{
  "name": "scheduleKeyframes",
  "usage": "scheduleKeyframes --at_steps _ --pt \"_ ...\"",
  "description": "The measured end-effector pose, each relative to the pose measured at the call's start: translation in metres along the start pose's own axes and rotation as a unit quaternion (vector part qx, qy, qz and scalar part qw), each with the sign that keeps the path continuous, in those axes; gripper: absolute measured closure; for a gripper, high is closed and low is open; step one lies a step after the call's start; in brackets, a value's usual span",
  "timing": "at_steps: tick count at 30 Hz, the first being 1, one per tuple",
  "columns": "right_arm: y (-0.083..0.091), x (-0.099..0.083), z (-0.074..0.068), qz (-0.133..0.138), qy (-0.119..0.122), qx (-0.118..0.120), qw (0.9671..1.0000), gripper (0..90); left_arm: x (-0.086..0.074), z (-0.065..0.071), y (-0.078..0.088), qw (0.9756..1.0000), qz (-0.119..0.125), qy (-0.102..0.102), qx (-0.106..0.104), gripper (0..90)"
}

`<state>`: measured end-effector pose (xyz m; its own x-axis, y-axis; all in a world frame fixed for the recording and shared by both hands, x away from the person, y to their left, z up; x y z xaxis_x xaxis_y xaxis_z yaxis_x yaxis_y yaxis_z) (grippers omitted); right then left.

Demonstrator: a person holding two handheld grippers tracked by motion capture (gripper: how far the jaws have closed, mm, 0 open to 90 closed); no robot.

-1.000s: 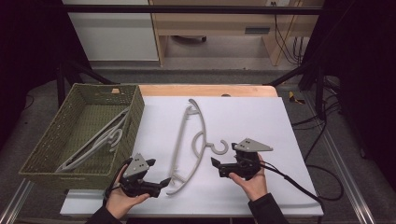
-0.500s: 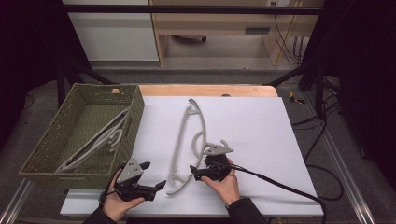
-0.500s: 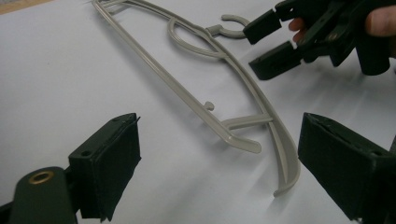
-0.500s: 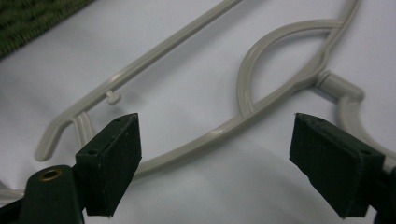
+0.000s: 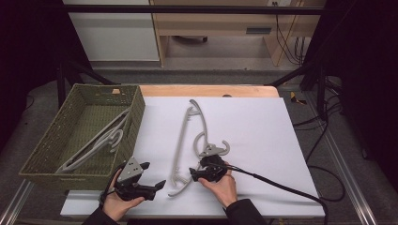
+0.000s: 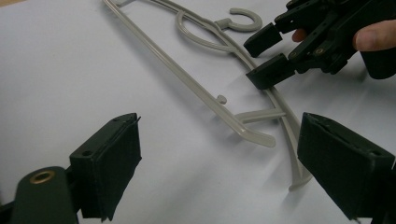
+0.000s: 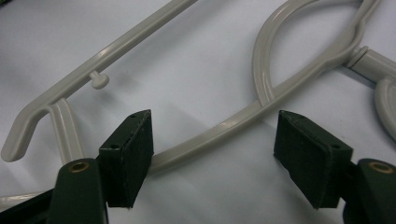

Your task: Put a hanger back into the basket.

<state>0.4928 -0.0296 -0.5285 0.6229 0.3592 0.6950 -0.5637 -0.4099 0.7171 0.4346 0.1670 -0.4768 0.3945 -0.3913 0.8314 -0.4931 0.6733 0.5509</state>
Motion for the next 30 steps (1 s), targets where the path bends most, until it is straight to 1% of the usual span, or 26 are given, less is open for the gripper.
scheduleKeyframes --at_steps 1,2,4,5,6,9,10,11,14,15,16,17,18,19,21,22,23,24,25,26,27,28,29,30 --pt "0.001 0.000 0.000 -0.006 -0.003 0.000 1.0000 32.7 0.000 0.000 0.000 1.0000 -0.001 0.001 0.001 13.1" --pt "0.004 -0.001 0.002 -0.019 -0.006 -0.003 0.9998 36.7 0.000 -0.001 0.001 1.0000 0.000 0.002 0.001 13.2" --pt "0.008 -0.003 0.004 -0.030 -0.007 0.001 0.9995 40.6 0.000 -0.001 0.002 1.0000 0.000 0.001 0.002 13.3" --pt "0.010 -0.004 0.006 -0.035 -0.008 -0.004 0.9993 41.7 0.000 -0.001 0.002 1.0000 0.001 0.001 0.002 13.4" --pt "0.012 -0.005 0.009 -0.038 -0.010 -0.003 0.9992 43.1 0.000 -0.001 0.002 1.0000 0.002 0.001 0.003 13.5" --pt "0.017 -0.009 0.018 -0.044 -0.026 0.003 0.9987 48.7 -0.001 -0.001 0.001 1.0000 -0.002 0.001 0.005 13.7" --pt "0.017 -0.009 0.018 -0.044 -0.026 0.003 0.9987 48.7 -0.001 -0.001 0.001 1.0000 -0.002 0.001 0.005 13.6" --pt "0.022 -0.012 0.024 -0.051 -0.029 0.001 0.9983 51.5 -0.001 -0.001 0.000 1.0000 -0.003 0.002 0.005 13.6" --pt "0.029 -0.017 0.031 -0.060 -0.036 0.000 0.9975 55.1 -0.002 -0.002 0.000 1.0000 -0.005 0.002 0.005 13.7" --pt "0.032 -0.020 0.035 -0.063 -0.034 0.001 0.9974 56.4 -0.002 -0.001 0.000 1.0000 -0.005 0.002 0.005 13.7" --pt "0.032 -0.020 0.035 -0.063 -0.034 0.001 0.9974 56.4 -0.002 -0.001 0.000 1.0000 -0.005 0.002 0.005 13.8" --pt "0.038 -0.024 0.041 -0.070 -0.045 0.003 0.9965 59.7 -0.003 -0.001 -0.001 1.0000 -0.008 0.001 0.005 13.8" --pt "0.040 -0.026 0.045 -0.071 -0.045 0.000 0.9964 60.9 -0.003 -0.001 -0.001 0.9999 -0.009 0.000 0.005 13.8" --pt "0.043 -0.028 0.048 -0.076 -0.052 -0.001 0.9958 62.6 -0.003 -0.001 -0.002 0.9999 -0.010 0.001 0.005 13.8" --pt "0.049 -0.032 0.057 -0.080 -0.053 -0.002 0.9954 65.6 -0.003 -0.001 -0.002 0.9999 -0.011 0.000 0.006 13.8" --pt "0.049 -0.032 0.057 -0.080 -0.053 -0.002 0.9954 65.6 -0.003 -0.001 -0.002 0.9999 -0.011 0.000 0.006 13.8" --pt "0.053 -0.035 0.064 -0.084 -0.060 -0.006 0.9946 68.3 -0.004 -0.001 -0.002 0.9999 -0.012 0.001 0.006 13.8" --pt "0.056 -0.036 0.067 -0.087 -0.065 -0.003 0.9941 69.4 -0.004 -0.001 -0.002 0.9999 -0.012 0.001 0.006 13.8" --pt "0.058 -0.037 0.069 -0.091 -0.074 -0.007 0.9931 71.4 -0.004 -0.002 -0.002 0.9999 -0.012 0.001 0.007 13.8" --pt "0.060 -0.038 0.073 -0.091 -0.074 -0.011 0.9930 72.9 -0.004 -0.002 -0.002 0.9999 -0.013 0.002 0.007 13.8" --pt "0.062 -0.040 0.078 -0.089 -0.069 -0.011 0.9936 74.4 -0.004 -0.002 -0.002 0.9999 -0.014 0.001 0.008 13.8" --pt "0.062 -0.040 0.078 -0.089 -0.069 -0.011 0.9936 74.4 -0.004 -0.002 -0.002 0.9999 -0.014 0.001 0.008 14.0" --pt "0.065 -0.040 0.079 -0.095 -0.077 -0.017 0.9923 75.5 -0.004 -0.002 -0.002 0.9999 -0.014 0.002 0.008 14.0" --pt "0.068 -0.043 0.088 -0.095 -0.068 -0.027 0.9928 77.1 -0.005 -0.003 -0.002 0.9998 -0.015 0.002 0.009 13.9"
Point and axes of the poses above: each handheld gripper's, and its own axes: y roughly backward along the jaws, x roughly out of its top, z roughly to its right, the point moved 7 cm from there along -y, roughly forward along the jaws, and after that the axes turned 5 degrees about -x, right-handed, at the moved point
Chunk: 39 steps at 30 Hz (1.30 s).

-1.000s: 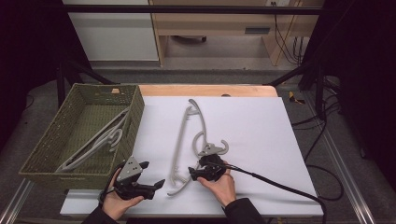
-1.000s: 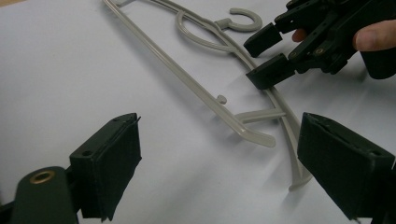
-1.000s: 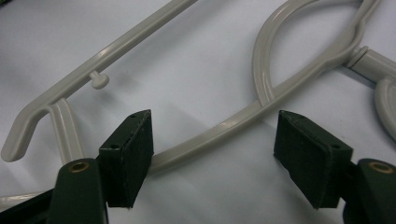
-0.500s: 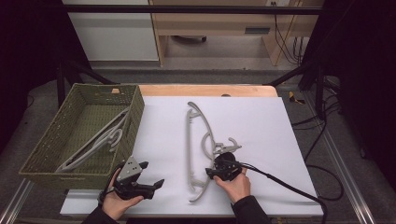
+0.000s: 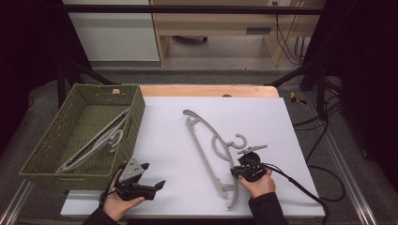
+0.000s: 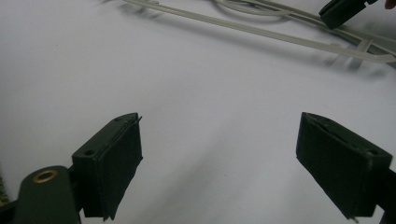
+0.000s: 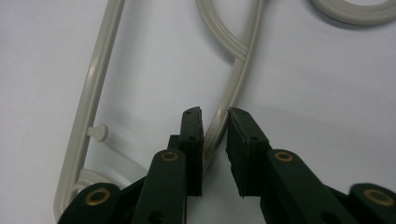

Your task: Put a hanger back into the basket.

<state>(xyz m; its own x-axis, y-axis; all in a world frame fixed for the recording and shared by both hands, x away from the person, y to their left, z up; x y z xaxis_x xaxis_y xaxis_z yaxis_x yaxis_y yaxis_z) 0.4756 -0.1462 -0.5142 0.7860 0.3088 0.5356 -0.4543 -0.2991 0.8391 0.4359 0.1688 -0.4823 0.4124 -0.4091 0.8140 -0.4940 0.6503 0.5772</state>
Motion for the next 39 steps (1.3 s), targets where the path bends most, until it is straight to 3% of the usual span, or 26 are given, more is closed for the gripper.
scheduleKeyframes --at_steps 6,7,8,11,16,21,28,31,32,33,35,37,38,39 --pt "0.006 -0.004 0.019 -0.008 -0.008 -0.019 0.9998 79.7 -0.001 0.000 -0.001 1.0000 -0.004 0.000 -0.001 14.0" --pt "0.008 -0.003 0.017 -0.012 -0.023 -0.014 0.9996 79.8 -0.001 0.000 -0.001 1.0000 -0.005 0.000 -0.001 14.0" --pt "0.007 -0.004 0.022 -0.012 -0.017 -0.030 0.9993 79.6 -0.001 0.000 -0.001 1.0000 -0.005 0.000 -0.001 14.0" --pt "0.006 -0.003 0.025 0.001 0.000 -0.040 0.9992 73.7 -0.001 0.000 -0.002 1.0000 -0.005 0.000 -0.002 14.0" --pt "-0.002 -0.002 0.025 0.002 -0.001 -0.040 0.9992 67.7 -0.001 0.001 -0.003 1.0000 -0.006 -0.001 -0.003 14.0" --pt "-0.004 -0.001 0.026 0.004 0.009 -0.053 0.9985 74.3 -0.002 0.001 -0.004 0.9999 -0.009 -0.002 -0.003 14.0" --pt "-0.002 -0.001 0.030 -0.006 0.011 -0.053 0.9985 79.2 -0.002 0.001 -0.004 0.9999 -0.011 -0.002 -0.004 14.1" --pt "0.001 -0.003 0.039 -0.005 0.014 -0.051 0.9986 82.0 -0.003 0.001 -0.004 0.9999 -0.011 -0.002 -0.005 14.1" --pt "0.002 -0.005 0.042 -0.009 0.003 -0.041 0.9991 82.0 -0.003 0.001 -0.005 0.9999 -0.012 -0.002 -0.004 14.1" --pt "0.002 -0.005 0.045 -0.003 0.015 -0.031 0.9994 81.9 -0.003 0.001 -0.005 0.9999 -0.012 -0.002 -0.004 14.1" --pt "0.002 -0.006 0.045 -0.001 0.012 -0.030 0.9995 80.7 -0.002 0.001 -0.004 0.9999 -0.011 -0.002 -0.004 14.1" --pt "0.004 -0.007 0.046 -0.012 0.009 -0.034 0.9993 76.5 -0.002 0.001 -0.004 0.9999 -0.011 -0.002 -0.005 14.1" --pt "0.004 -0.009 0.046 -0.015 0.025 -0.025 0.9993 73.8 -0.002 0.001 -0.004 0.9999 -0.011 -0.002 -0.005 14.1" --pt "0.005 -0.009 0.045 -0.019 0.022 -0.029 0.9992 72.8 -0.002 0.001 -0.004 0.9999 -0.011 -0.002 -0.005 14.1"
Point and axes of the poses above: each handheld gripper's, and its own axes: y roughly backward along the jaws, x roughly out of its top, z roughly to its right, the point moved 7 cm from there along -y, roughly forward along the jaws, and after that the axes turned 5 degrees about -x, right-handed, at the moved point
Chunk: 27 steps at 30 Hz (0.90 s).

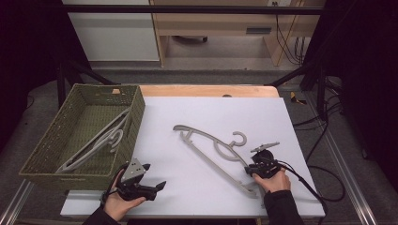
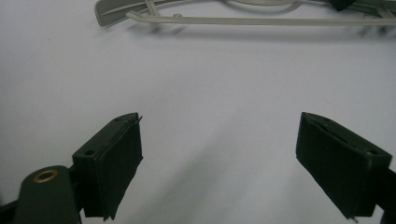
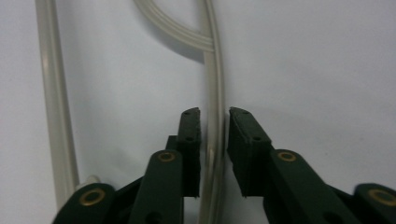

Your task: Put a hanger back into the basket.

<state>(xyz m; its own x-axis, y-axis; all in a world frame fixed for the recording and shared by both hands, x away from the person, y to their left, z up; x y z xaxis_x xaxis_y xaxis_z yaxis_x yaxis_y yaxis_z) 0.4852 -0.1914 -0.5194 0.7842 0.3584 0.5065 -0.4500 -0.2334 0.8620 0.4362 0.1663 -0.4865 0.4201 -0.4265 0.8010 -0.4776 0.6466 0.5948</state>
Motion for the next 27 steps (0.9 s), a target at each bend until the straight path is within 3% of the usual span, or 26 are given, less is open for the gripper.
scheduleKeyframes --at_steps 1,4,8,13,20,21,26,27 --pt "0.001 -0.001 -0.002 -0.006 -0.003 0.002 1.0000 72.9 0.000 0.000 0.000 1.0000 0.000 0.000 0.000 14.1" --pt "0.000 -0.001 -0.001 -0.009 0.024 -0.019 0.9995 76.0 0.000 0.000 0.000 1.0000 -0.001 0.001 0.000 14.0" --pt "0.000 0.000 -0.004 -0.020 0.020 -0.032 0.9991 80.9 0.000 0.001 -0.001 1.0000 -0.003 -0.002 0.000 14.0" --pt "0.000 0.002 -0.003 -0.026 0.002 -0.017 0.9995 82.4 0.001 0.001 -0.001 1.0000 -0.002 -0.002 0.000 13.9" --pt "0.001 0.004 -0.002 -0.004 0.024 -0.017 0.9996 82.8 0.005 0.002 0.002 1.0000 0.004 -0.005 -0.002 13.9" --pt "0.001 0.005 0.000 0.008 0.051 -0.014 0.9986 82.8 0.006 0.002 0.004 1.0000 0.004 -0.007 -0.002 13.9" --pt "0.009 0.009 -0.008 0.024 0.062 -0.006 0.9978 82.8 0.015 0.003 0.012 0.9998 0.014 -0.012 -0.002 13.8" --pt "0.010 0.010 -0.006 0.033 0.102 0.002 0.9943 82.8 0.017 0.003 0.014 0.9998 0.014 -0.012 -0.003 13.6"
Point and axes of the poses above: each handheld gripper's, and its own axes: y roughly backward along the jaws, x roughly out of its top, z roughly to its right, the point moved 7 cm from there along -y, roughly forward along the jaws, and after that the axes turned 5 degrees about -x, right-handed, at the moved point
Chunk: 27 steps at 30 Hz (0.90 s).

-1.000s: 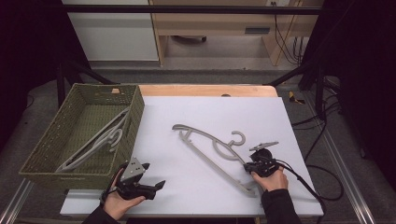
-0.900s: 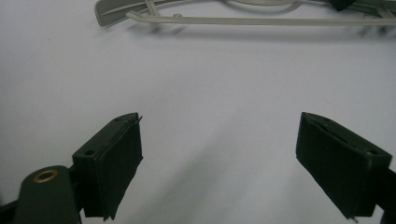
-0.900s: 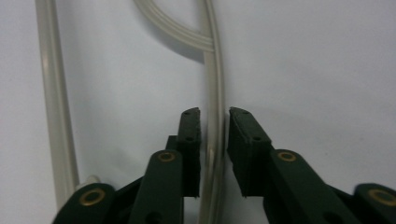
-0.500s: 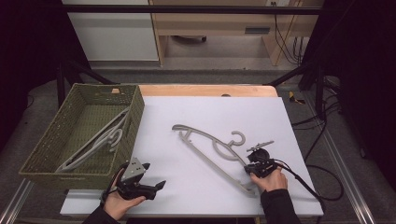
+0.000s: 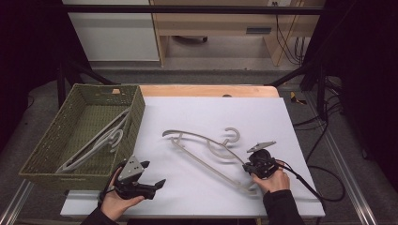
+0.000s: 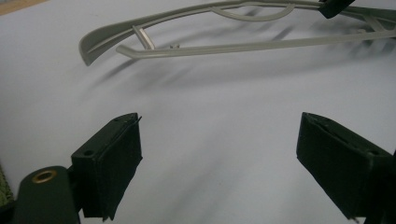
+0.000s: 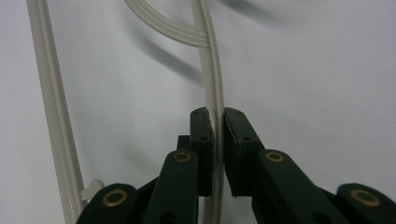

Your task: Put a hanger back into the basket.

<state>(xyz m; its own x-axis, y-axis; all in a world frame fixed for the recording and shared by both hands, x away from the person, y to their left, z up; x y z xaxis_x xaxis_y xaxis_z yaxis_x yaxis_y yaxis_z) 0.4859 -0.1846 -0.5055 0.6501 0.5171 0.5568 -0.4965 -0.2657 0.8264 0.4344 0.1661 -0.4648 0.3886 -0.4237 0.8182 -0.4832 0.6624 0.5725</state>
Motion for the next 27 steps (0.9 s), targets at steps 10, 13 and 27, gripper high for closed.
scheduleKeyframes --at_steps 10,13,27 --pt "0.016 0.011 -0.028 0.013 0.055 0.046 0.9974 82.8 0.026 -0.005 0.021 0.9998 -0.014 -0.011 -0.005 9.7" --pt "0.019 0.014 -0.036 0.024 0.065 0.064 0.9955 82.7 0.035 -0.011 0.021 0.9997 -0.021 -0.014 -0.001 9.1" --pt "0.033 0.024 -0.070 0.039 0.139 0.110 0.9834 82.7 0.034 -0.018 -0.026 0.9823 -0.160 -0.093 -0.030 28.6"
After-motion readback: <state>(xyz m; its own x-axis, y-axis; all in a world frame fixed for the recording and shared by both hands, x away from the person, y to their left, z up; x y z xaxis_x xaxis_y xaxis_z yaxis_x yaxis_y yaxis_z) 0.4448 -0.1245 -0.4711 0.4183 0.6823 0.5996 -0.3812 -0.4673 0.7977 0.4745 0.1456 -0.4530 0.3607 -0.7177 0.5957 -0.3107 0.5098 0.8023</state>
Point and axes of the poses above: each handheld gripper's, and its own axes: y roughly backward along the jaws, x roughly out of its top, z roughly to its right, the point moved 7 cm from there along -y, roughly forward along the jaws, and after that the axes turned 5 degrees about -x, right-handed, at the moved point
